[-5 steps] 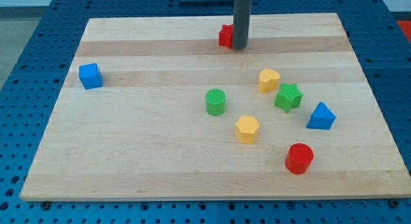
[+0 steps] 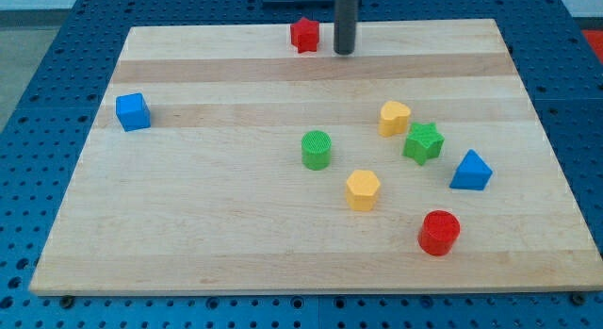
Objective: Slide the green star towards the red circle
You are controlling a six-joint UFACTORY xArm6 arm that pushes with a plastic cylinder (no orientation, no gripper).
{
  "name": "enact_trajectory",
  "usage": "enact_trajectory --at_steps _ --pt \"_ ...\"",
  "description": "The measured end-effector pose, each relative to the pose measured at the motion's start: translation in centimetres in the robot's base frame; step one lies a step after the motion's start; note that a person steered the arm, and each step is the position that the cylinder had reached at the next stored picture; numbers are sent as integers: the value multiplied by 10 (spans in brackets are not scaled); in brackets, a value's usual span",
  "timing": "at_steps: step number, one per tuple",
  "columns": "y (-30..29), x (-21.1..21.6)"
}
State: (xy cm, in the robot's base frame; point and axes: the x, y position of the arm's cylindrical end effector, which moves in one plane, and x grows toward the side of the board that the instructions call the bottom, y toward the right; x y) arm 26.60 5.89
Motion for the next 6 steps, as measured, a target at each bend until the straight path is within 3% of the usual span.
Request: enact_trajectory --at_steps 6 --pt "73 164"
